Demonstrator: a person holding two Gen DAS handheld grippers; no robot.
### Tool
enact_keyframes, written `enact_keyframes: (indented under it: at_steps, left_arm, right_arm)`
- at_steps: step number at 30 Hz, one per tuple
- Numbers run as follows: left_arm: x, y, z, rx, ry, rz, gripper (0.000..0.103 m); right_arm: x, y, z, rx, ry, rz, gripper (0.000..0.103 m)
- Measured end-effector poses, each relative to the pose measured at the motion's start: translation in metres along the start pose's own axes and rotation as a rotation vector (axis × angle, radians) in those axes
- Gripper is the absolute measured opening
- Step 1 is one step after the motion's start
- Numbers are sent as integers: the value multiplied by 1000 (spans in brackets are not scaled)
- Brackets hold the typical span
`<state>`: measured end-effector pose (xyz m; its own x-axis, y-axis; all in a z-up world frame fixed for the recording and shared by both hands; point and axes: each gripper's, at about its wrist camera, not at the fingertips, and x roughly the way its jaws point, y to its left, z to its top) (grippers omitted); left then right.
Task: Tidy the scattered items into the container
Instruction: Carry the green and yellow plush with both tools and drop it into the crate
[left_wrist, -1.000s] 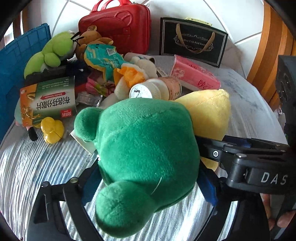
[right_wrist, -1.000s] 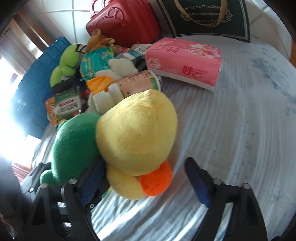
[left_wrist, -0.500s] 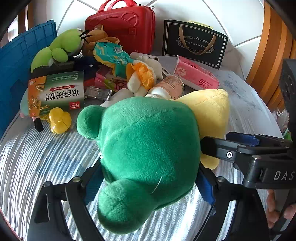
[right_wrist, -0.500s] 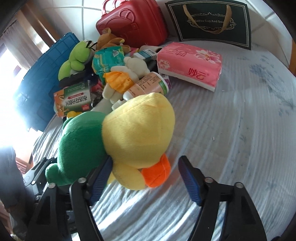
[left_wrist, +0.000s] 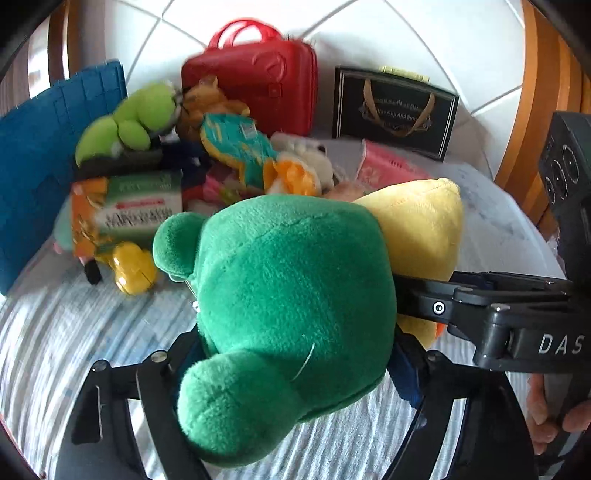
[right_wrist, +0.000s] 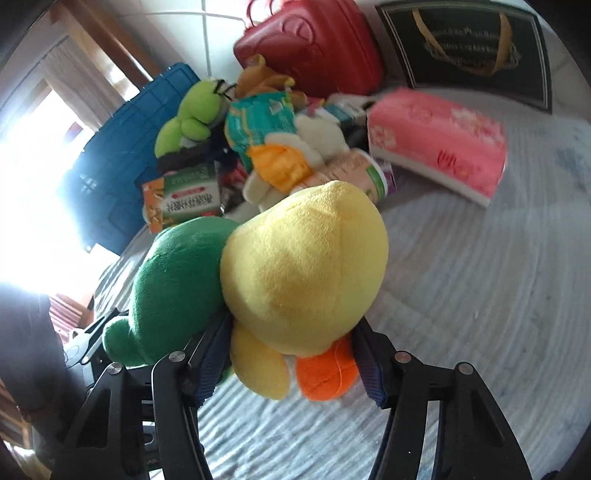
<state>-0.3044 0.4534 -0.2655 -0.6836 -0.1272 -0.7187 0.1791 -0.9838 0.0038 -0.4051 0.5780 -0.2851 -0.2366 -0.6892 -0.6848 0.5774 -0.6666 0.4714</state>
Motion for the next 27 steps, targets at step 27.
enact_keyframes:
  at_steps: [27]
  left_arm:
    - [-289,251,80,41,-489,-8,83]
  right_arm:
    - [-104,387,64,-275,-423,-39,61]
